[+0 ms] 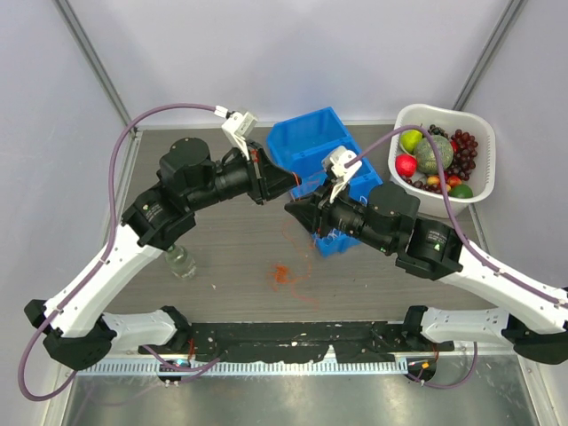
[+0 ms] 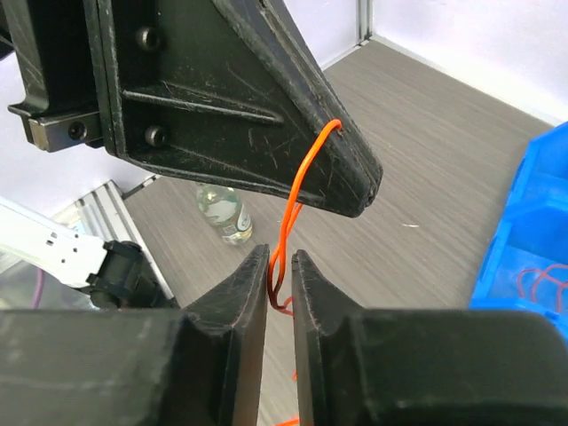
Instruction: Untangle the cables
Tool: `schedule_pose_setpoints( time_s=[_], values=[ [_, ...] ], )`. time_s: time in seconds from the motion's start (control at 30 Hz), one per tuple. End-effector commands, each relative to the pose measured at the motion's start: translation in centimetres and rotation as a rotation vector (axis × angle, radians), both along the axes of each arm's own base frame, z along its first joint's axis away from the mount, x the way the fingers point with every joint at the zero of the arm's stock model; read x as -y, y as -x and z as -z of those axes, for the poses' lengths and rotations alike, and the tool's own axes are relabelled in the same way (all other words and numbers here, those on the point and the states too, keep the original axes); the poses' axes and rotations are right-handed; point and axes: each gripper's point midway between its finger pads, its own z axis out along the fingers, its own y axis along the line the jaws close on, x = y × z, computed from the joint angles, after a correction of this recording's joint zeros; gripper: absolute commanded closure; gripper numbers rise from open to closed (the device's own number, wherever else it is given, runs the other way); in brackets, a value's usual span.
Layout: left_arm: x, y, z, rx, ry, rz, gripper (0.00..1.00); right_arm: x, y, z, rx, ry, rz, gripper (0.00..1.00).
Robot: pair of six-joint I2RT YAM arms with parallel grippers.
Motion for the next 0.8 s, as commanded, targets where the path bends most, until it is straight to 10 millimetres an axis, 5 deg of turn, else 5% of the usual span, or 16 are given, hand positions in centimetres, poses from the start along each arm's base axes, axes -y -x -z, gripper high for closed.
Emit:
schedule_pose_setpoints(
  time_s=[0.0,0.03,0.1,0.17,0.23,0.3,0.43,0.57,0.77],
  values=[
    [0.1,0.2,-1.5,0.046,0.043,0.017,1.00,0.4,0.0,-2.4,0.046,-0.080,0.007,0.87],
    [-0.1,0.2,-1.6,0.050,0.043,0.010,1.00,0.5,0.1,-2.5,0.044,-0.087,0.008,0.99],
    [-0.3,0.1,-1.7,0.060,0.042,-0.001,1.00,0.8,0.3,-2.6,0.036,-0.108,0.012,0.99],
    [-0.8,0.0,-2.0,0.072,0.047,-0.025,0.83,1.1,0.2,-3.0,0.032,-0.126,0.024,0.99],
    [-1.6,0.1,-2.6,0.099,0.062,-0.054,0.53,1.5,0.1,-3.4,0.030,-0.141,0.043,0.99],
    [-2.7,0.5,-3.4,0.149,0.081,-0.078,0.34,2.0,0.0,-4.4,0.032,-0.168,0.063,0.99],
    [-5.6,0.8,-3.7,0.227,0.084,-0.177,0.12,3.3,-0.5,-6.8,0.052,-0.220,0.121,0.99],
    [-9.4,0.2,-2.1,0.265,0.046,-0.343,0.00,4.8,-2.3,-8.9,0.090,-0.244,0.250,0.99],
    [-13.2,0.3,0.2,0.295,0.006,-0.478,0.00,5.4,-6.7,-11.0,0.148,-0.214,0.450,0.99]
  ],
)
